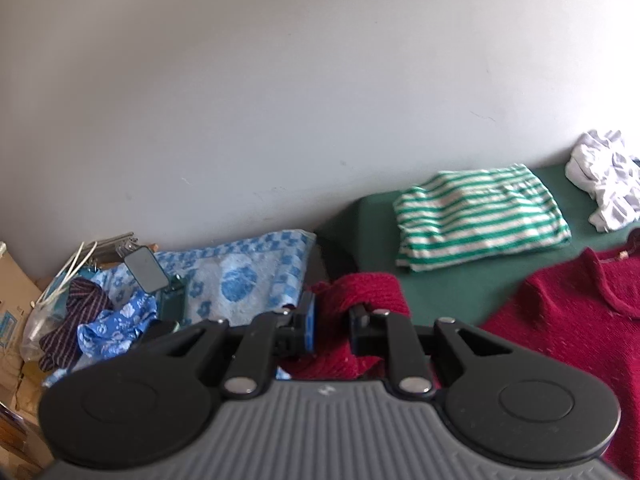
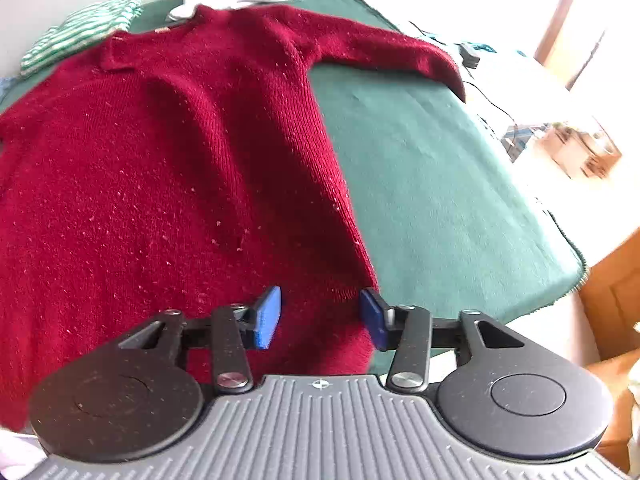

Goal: Fold clothes
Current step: 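Fold the sleeve across the sweater body with the left gripper while the right gripper smooths it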

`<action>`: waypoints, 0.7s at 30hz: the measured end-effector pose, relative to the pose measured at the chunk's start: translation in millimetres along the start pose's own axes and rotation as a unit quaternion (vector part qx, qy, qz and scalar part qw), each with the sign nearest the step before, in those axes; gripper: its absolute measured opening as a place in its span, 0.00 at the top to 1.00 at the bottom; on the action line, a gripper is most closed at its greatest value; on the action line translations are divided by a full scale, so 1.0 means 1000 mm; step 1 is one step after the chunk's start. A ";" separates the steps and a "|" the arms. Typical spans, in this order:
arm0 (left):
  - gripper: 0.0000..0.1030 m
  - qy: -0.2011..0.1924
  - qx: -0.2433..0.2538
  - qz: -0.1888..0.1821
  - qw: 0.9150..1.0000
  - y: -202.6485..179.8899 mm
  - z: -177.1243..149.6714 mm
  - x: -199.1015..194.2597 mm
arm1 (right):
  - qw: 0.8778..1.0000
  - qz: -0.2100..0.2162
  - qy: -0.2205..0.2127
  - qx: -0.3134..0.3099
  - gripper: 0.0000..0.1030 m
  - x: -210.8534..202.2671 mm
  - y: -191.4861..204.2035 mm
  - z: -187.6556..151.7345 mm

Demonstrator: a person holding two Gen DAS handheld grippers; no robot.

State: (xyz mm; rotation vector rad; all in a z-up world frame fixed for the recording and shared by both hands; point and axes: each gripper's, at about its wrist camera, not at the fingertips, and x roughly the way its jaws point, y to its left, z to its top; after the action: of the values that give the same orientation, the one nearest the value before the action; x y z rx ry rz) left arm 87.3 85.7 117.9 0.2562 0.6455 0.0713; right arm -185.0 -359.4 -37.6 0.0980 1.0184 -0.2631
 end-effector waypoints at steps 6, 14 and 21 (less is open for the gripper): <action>0.79 0.000 0.004 0.015 1.000 -0.051 -0.004 -0.027 | 0.996 0.034 0.040 -0.073 0.52 -0.010 -0.045 0.002; 0.78 -0.001 -0.022 0.018 1.000 -0.103 -0.008 -0.063 | 0.975 0.173 -0.089 -0.111 0.60 0.022 -0.013 0.060; 0.78 0.038 -0.018 -0.015 0.999 -0.151 -0.045 -0.080 | 0.985 0.151 -0.067 -0.048 1.00 0.082 -0.049 0.104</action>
State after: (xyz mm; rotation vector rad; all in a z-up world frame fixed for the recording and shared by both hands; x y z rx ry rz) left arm -5.7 -61.9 91.7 0.2096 0.7221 0.0635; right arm -71.2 -442.1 -51.2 0.1438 0.8674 0.0555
